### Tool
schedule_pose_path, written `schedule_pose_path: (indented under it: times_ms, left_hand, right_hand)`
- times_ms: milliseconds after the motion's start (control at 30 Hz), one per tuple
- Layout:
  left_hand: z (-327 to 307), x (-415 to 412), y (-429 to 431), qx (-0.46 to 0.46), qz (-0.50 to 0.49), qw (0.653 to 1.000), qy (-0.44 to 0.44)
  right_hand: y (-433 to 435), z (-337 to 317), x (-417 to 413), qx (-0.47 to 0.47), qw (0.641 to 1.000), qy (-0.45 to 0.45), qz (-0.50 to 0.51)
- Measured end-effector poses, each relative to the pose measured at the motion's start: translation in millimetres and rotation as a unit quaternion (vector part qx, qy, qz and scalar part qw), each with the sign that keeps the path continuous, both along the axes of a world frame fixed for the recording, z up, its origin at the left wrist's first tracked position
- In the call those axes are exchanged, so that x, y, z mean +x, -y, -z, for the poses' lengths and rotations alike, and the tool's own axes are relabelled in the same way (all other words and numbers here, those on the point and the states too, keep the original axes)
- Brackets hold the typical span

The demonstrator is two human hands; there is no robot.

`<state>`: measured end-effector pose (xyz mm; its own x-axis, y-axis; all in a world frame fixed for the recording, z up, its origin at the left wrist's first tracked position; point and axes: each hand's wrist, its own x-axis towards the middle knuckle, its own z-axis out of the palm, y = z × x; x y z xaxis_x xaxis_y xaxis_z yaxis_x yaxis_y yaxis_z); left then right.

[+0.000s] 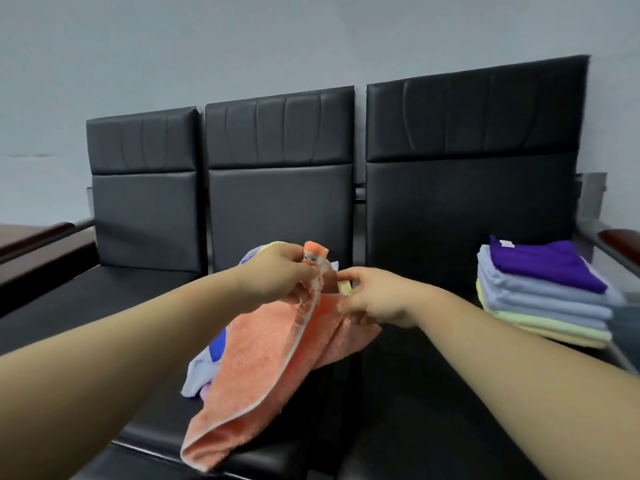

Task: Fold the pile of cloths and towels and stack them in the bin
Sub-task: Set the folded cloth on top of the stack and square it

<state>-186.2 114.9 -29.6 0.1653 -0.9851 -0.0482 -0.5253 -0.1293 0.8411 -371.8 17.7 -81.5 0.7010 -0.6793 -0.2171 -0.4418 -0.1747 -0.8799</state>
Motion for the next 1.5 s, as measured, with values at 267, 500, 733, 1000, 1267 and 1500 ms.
schedule_pose_path:
  times_ms: [267, 500, 733, 1000, 1267, 1500]
  left_hand:
    - [0, -89, 37, -0.022, 0.077, 0.996, -0.050]
    - [49, -156, 67, -0.068, -0.003, 0.998, -0.004]
    - [127, -187, 66, 0.225, 0.184, 0.917, 0.272]
    - [172, -181, 89, 0.077, 0.115, 0.978, 0.155]
    - [156, -179, 103, 0.065, 0.292, 0.952, -0.070]
    - [160, -178, 110, 0.062, 0.310, 0.942, -0.116]
  right_hand:
    - [26, -17, -111, 0.009, 0.990, 0.055, 0.132]
    - [13, -16, -205, -0.118, 0.973, 0.026, 0.195]
    - [-1, 58, -234, -0.086, 0.975, -0.030, 0.204]
    - [13, 84, -239, -0.101, 0.973, -0.073, 0.197]
    - [26, 70, -232, -0.034, 0.991, 0.055, 0.118]
    - [36, 67, -230, -0.014, 0.984, 0.119, 0.129]
